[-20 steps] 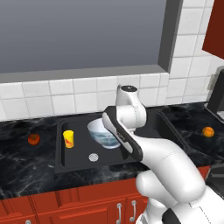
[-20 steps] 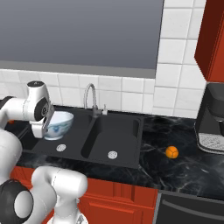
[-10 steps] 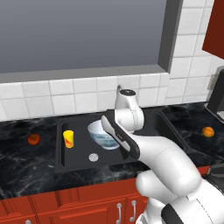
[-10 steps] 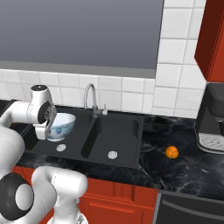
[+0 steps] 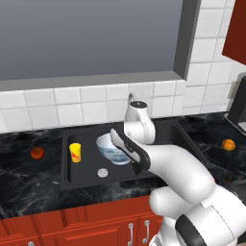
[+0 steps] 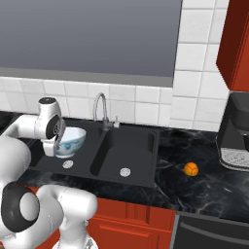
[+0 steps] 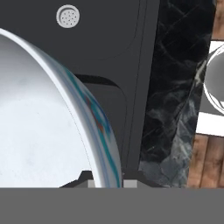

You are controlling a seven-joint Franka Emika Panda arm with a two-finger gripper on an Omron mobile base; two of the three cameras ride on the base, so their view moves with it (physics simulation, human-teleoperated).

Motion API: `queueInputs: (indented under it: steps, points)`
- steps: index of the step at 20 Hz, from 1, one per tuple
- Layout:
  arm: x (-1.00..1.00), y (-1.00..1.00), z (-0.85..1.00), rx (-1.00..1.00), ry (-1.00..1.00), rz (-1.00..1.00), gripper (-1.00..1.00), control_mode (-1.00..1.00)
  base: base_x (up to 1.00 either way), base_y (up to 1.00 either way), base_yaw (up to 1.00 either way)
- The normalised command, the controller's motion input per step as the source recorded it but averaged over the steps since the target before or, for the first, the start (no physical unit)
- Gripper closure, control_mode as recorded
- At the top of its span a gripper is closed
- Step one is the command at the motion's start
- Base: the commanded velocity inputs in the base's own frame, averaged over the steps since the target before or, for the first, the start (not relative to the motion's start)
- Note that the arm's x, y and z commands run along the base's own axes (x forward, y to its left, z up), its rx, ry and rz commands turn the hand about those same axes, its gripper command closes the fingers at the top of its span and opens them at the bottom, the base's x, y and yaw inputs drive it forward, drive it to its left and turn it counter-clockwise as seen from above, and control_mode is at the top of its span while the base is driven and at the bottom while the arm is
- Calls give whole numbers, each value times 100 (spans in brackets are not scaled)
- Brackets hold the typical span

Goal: Remove the tomato and orange from the sink. Then move the bowl and cup from the counter to the sink for washing.

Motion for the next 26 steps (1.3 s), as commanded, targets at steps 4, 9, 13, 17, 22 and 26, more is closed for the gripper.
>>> queueInputs:
  steps: [4, 9, 13, 17, 22, 26]
  points:
    - [14, 0, -17, 0, 0, 0, 100, -100, 0, 0, 0]
    - [10, 0, -17, 0, 0, 0, 100, -100, 0, 0, 0]
    - [5, 0, -13, 0, -1, 0, 100, -100, 0, 0, 0]
    - [8, 0, -8, 0, -4, 0, 100, -100, 0, 0, 0]
    - [7, 0, -10, 0, -5, 0, 100, -100, 0, 0, 0]
    - [4, 0, -11, 0, -4, 0, 100, -100, 0, 0, 0]
